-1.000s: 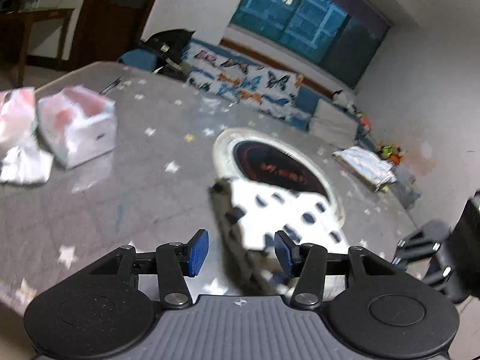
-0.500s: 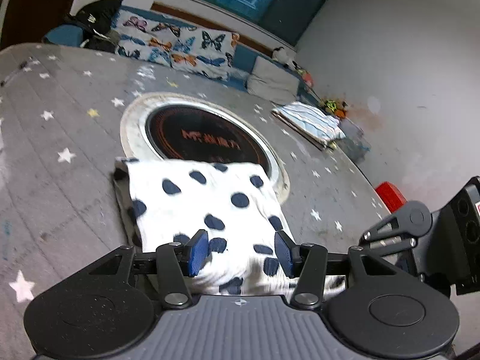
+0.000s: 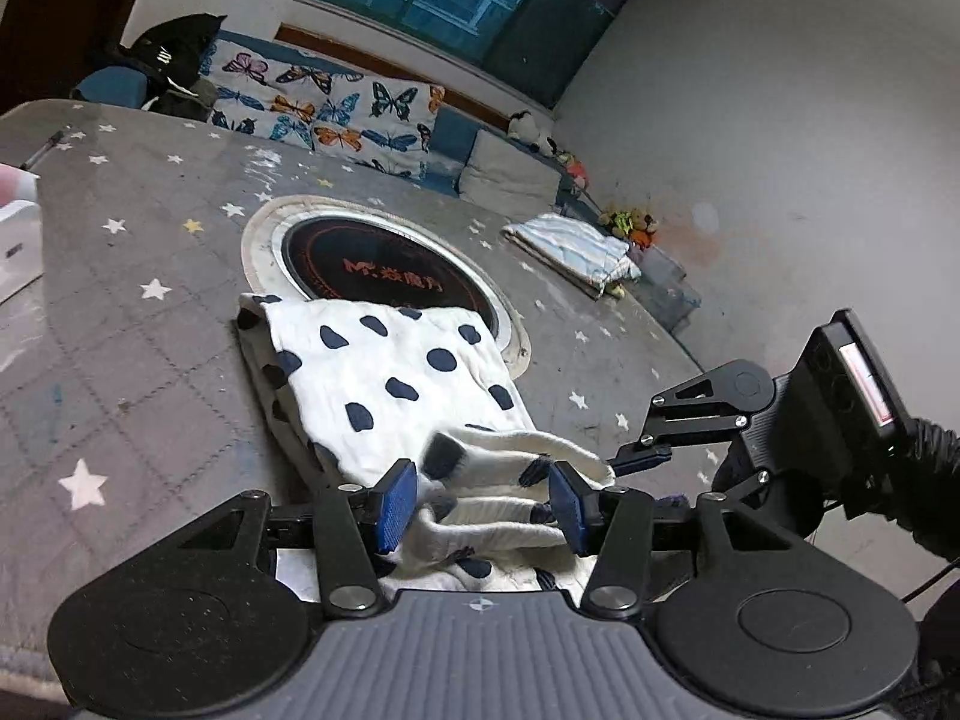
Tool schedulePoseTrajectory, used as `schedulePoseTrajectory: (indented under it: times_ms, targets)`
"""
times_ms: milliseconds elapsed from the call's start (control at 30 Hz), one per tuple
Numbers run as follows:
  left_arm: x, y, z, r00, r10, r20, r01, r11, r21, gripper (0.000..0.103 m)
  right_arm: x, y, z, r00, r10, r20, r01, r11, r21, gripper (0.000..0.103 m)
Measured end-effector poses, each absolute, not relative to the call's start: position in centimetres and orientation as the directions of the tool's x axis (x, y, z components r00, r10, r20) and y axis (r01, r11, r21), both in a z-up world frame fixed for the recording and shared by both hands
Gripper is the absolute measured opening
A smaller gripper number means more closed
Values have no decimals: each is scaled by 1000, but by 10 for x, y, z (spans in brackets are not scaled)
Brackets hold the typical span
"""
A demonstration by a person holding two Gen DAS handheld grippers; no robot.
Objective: Fold clothes
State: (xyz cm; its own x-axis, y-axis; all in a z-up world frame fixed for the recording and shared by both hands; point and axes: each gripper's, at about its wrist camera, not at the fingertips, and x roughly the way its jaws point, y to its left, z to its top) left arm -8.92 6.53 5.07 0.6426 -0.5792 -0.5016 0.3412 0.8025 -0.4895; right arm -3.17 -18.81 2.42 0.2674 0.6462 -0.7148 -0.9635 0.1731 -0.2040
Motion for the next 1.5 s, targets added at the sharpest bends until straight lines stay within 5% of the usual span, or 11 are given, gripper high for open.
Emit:
schedulePoseTrajectory:
  times_ms: [433,533,567,667,1233,1500]
  targets:
    - [-70,58,59,670,-574,-470,355,805,-476,55,-39,-178,19,309,648,-696,-943,112,-315,33]
    - [-60,46,51,637,-600,-484,371,789,-490,54,-36,-173,15,325,627,-708,-933,90,-349,24]
    - [-58,42,49,625,-610,-487,377,782,-496,54,-33,-172,15,321,625,-712,-934,83,-348,9]
    - [-54,31,44,595,-633,-495,397,768,-503,54,-29,-170,18,368,626,-688,-909,85,-408,4]
    - [-64,12,30,497,-669,-552,437,743,-508,55,-26,-189,1,374,559,-740,-910,65,-410,7]
    - [-51,2,42,528,-688,-499,463,725,-510,53,23,-200,29,403,564,-721,-913,299,-276,7]
